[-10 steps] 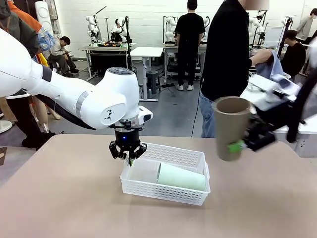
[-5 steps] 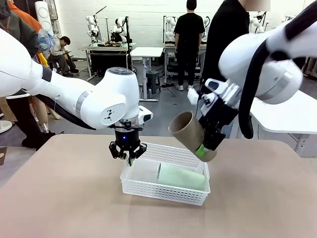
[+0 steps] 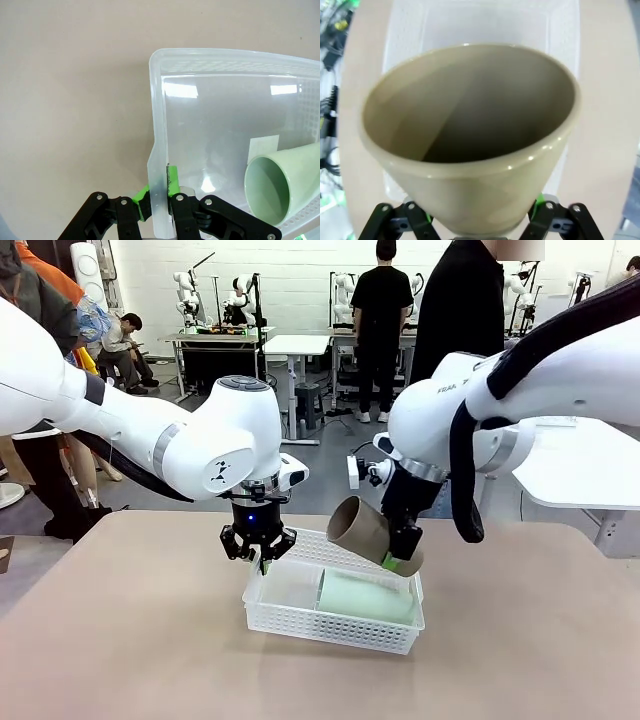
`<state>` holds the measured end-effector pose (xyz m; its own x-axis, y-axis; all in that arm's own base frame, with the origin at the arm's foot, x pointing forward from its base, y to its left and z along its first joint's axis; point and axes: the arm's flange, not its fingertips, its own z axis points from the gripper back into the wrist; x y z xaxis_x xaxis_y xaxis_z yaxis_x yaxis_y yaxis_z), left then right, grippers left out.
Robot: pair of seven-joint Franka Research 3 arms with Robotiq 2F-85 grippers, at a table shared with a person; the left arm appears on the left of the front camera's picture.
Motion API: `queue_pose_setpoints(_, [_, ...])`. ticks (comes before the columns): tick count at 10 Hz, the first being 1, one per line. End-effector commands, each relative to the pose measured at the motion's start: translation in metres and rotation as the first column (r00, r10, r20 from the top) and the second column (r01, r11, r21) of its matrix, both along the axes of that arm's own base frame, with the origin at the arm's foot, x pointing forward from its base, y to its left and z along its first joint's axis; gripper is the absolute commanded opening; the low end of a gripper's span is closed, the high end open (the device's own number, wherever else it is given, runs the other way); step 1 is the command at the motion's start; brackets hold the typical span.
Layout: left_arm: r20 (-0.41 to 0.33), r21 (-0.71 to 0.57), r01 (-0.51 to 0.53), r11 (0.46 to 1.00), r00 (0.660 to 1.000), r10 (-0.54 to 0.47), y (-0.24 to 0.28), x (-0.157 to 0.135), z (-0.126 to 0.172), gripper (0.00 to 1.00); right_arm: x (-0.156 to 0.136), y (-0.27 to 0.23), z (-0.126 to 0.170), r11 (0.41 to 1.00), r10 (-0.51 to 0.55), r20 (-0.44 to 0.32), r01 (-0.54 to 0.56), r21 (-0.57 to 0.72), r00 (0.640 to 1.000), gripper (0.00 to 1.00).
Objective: Clean and organize the cups into the basket.
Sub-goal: Pick up the Reusable plastic cup from the right side of the table and stack it inside the Organizing basket in the center of the table.
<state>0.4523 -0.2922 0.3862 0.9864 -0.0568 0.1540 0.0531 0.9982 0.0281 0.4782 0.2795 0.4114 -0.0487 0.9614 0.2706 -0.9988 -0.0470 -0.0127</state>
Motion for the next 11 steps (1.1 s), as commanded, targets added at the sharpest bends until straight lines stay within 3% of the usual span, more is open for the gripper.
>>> queue_pose_setpoints(1, [0.0,0.002,0.001,1.0,1.0,-0.001,0.0,0.0,0.001,0.0,0.013,0.012,-0.006,0.998,-0.037,0.026,0.038,-0.04,0.999,0.81])
queue_pose_setpoints(11, [0.0,0.002,0.001,1.0,1.0,-0.001,0.0,0.0,0.001,0.0,0.045,0.024,-0.067,0.999,0.047,-0.039,-0.046,0.001,0.998,0.81])
